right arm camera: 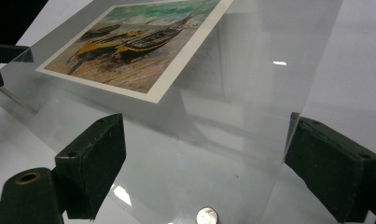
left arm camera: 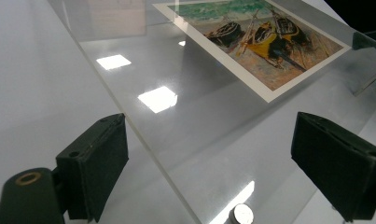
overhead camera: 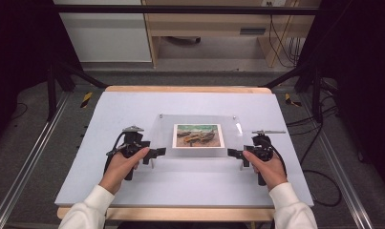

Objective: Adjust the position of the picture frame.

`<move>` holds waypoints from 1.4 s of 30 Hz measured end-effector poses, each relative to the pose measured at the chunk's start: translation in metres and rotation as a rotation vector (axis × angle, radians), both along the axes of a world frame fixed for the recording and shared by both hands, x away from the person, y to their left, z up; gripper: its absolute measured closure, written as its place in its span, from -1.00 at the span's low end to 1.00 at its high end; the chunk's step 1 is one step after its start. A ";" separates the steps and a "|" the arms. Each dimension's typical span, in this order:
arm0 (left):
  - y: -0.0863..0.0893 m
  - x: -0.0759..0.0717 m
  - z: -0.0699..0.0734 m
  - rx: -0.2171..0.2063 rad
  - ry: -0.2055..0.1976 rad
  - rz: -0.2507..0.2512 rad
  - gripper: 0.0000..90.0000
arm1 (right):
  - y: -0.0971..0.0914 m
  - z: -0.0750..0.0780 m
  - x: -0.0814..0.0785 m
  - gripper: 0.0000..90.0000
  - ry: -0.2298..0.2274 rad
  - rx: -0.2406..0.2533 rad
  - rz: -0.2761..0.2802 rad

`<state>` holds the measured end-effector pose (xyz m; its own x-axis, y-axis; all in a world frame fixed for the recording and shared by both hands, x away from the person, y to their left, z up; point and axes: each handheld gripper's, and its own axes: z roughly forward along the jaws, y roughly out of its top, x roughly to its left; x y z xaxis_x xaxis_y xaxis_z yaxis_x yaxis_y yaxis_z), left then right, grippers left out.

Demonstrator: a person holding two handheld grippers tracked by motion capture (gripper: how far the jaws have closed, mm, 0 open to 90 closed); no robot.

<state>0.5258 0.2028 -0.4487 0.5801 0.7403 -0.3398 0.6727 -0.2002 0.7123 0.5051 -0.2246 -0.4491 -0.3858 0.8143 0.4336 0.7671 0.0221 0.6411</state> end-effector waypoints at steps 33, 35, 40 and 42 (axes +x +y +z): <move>-0.001 -0.004 0.003 0.001 0.025 -0.012 -0.67 | 0.003 0.003 -0.012 -0.64 -0.059 -0.039 -0.007; -0.001 -0.006 0.004 0.003 0.016 -0.009 -0.64 | 0.003 0.004 -0.014 -0.63 -0.069 -0.046 -0.007; 0.000 -0.011 0.005 0.008 -0.006 -0.003 -0.58 | 0.002 0.005 -0.020 -0.57 -0.089 -0.052 -0.006; 0.000 -0.013 0.006 0.012 -0.013 -0.003 -0.56 | 0.002 0.005 -0.021 -0.57 -0.101 -0.059 -0.003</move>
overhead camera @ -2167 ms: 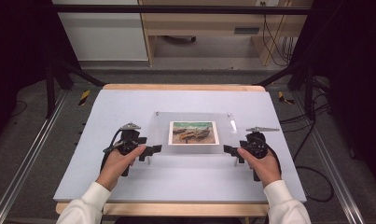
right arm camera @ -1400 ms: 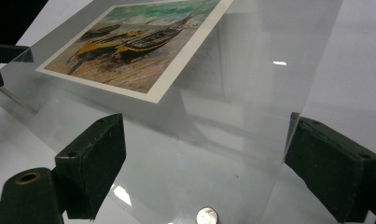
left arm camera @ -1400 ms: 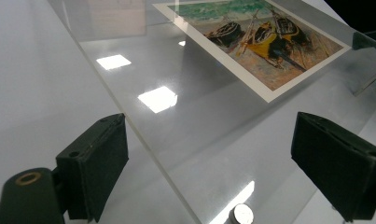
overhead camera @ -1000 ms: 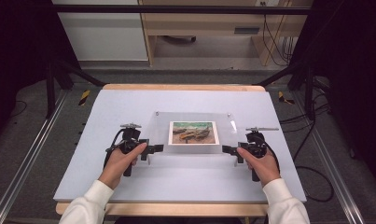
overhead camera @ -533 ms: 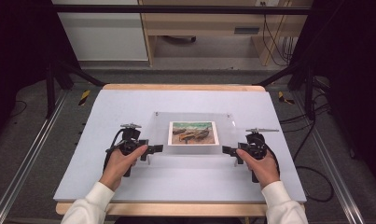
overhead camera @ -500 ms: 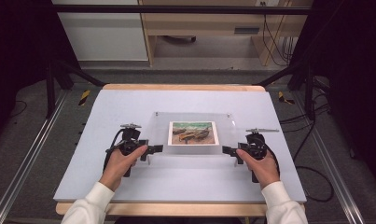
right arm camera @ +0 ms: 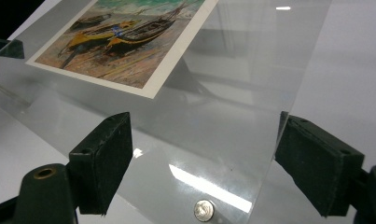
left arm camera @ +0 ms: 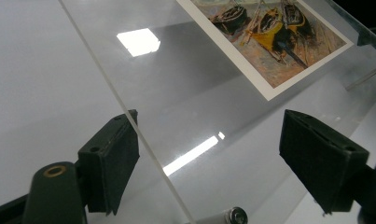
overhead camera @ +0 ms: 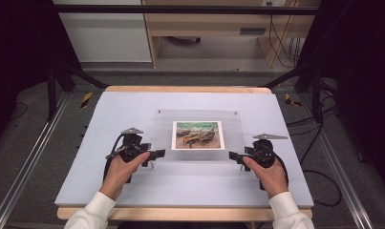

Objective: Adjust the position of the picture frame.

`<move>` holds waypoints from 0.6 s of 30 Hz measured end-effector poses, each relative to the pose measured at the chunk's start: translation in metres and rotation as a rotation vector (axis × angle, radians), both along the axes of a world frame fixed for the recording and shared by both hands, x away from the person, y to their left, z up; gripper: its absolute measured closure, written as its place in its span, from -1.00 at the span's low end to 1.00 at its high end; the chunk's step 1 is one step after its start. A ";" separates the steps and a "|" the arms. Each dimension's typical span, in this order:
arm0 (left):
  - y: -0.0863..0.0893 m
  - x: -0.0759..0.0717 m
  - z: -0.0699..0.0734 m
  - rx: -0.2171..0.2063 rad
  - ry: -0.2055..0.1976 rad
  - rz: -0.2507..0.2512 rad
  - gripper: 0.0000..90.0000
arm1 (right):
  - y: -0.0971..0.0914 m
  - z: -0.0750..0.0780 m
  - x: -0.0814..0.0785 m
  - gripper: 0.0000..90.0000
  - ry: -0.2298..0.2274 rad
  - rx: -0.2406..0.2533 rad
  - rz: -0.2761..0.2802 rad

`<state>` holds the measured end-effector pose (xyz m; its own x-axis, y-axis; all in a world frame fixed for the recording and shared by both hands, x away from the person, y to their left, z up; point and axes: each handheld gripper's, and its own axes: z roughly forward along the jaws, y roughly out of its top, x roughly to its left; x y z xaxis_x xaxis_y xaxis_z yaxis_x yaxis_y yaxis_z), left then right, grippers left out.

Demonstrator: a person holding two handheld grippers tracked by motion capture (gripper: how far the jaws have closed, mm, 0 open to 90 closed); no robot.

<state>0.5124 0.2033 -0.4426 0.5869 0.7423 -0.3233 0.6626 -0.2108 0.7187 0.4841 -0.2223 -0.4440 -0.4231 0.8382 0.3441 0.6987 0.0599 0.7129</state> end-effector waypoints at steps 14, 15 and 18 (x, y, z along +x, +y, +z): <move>0.003 -0.003 -0.002 -0.016 -0.038 -0.001 -0.49 | 0.000 -0.001 -0.007 -0.53 -0.037 0.002 -0.004; 0.003 -0.004 -0.002 -0.019 -0.041 0.000 -0.49 | -0.001 -0.001 -0.007 -0.52 -0.039 0.003 -0.005; 0.003 -0.004 -0.003 -0.028 -0.042 0.007 -0.48 | -0.001 -0.002 -0.007 -0.52 -0.041 0.008 -0.008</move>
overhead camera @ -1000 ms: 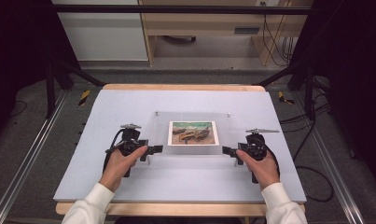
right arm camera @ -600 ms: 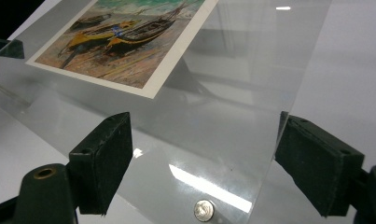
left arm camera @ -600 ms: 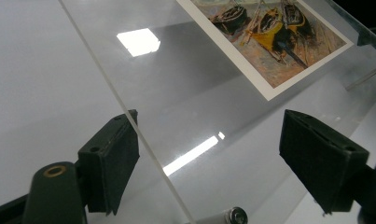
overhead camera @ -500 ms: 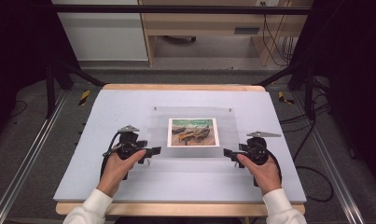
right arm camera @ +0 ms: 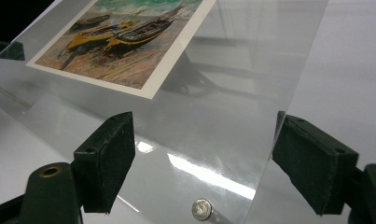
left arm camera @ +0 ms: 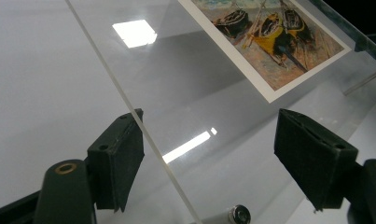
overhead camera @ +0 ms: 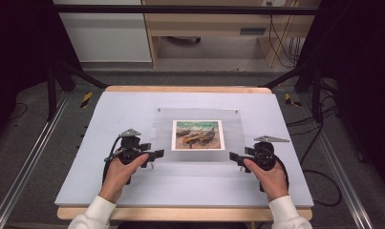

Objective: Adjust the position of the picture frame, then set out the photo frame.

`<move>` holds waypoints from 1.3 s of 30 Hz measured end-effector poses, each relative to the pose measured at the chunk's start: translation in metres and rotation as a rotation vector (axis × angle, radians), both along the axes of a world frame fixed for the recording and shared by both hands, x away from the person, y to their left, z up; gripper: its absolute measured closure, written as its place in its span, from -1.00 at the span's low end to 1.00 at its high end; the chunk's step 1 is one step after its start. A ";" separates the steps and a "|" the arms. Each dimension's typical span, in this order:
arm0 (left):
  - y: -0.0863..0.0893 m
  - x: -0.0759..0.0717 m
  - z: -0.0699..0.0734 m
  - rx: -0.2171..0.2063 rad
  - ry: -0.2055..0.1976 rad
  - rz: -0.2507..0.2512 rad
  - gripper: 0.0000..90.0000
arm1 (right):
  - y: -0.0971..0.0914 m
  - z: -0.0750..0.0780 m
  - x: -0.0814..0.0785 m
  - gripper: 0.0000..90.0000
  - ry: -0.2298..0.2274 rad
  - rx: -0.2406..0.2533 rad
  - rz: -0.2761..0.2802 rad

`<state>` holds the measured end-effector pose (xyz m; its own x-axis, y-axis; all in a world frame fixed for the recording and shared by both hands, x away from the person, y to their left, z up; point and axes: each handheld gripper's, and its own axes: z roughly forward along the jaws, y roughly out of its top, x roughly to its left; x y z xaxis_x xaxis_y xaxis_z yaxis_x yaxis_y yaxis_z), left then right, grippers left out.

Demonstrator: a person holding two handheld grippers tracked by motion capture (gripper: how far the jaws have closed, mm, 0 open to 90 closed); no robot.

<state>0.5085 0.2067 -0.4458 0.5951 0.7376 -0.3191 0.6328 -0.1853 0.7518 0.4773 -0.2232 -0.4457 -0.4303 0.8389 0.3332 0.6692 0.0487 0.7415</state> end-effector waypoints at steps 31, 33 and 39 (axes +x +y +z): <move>-0.001 -0.018 0.007 0.046 -0.045 0.007 -0.33 | 0.001 0.004 -0.017 -0.44 -0.059 -0.056 0.001; -0.001 -0.021 0.008 0.055 -0.053 0.009 -0.31 | 0.001 0.004 -0.020 -0.42 -0.070 -0.067 0.001; -0.001 -0.027 0.009 0.067 -0.073 0.017 -0.24 | 0.003 0.005 -0.028 -0.38 -0.091 -0.092 -0.008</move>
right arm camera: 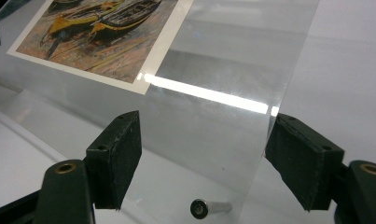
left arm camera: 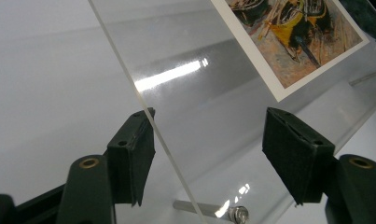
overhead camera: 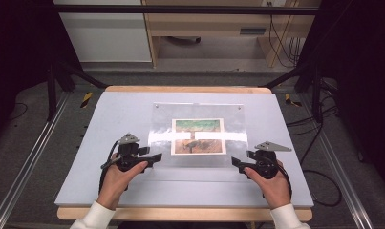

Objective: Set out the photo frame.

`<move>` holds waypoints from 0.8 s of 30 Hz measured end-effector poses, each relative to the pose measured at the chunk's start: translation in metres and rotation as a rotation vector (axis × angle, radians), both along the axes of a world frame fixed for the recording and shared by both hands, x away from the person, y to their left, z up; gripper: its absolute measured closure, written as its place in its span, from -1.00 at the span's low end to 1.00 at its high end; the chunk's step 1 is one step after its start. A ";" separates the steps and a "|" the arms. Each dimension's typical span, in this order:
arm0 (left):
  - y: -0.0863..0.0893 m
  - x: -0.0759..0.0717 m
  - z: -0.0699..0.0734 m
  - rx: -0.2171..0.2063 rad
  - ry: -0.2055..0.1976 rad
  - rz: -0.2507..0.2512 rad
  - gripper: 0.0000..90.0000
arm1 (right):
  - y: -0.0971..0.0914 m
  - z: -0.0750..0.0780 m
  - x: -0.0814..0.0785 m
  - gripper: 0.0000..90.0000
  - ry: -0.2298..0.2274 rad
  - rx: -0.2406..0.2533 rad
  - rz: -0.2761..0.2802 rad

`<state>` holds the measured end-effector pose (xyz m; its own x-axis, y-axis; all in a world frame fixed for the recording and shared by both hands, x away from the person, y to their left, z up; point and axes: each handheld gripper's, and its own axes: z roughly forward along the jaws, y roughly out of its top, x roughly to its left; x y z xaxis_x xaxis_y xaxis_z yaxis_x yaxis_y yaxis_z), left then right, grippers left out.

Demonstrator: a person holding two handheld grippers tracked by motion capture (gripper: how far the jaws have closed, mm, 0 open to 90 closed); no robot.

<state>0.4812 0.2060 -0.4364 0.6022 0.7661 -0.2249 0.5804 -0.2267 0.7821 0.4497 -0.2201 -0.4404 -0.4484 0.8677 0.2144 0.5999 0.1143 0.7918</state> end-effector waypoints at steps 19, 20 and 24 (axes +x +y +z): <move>0.003 -0.011 0.001 -0.014 -0.025 0.027 -0.06 | 0.000 -0.001 -0.017 -0.23 -0.045 -0.023 -0.010; 0.003 -0.012 0.001 -0.011 -0.028 0.028 -0.05 | 0.000 -0.001 -0.017 -0.23 -0.045 -0.023 -0.011; 0.002 -0.016 0.000 -0.010 -0.037 0.036 -0.04 | -0.001 -0.001 -0.020 -0.18 -0.053 -0.023 -0.014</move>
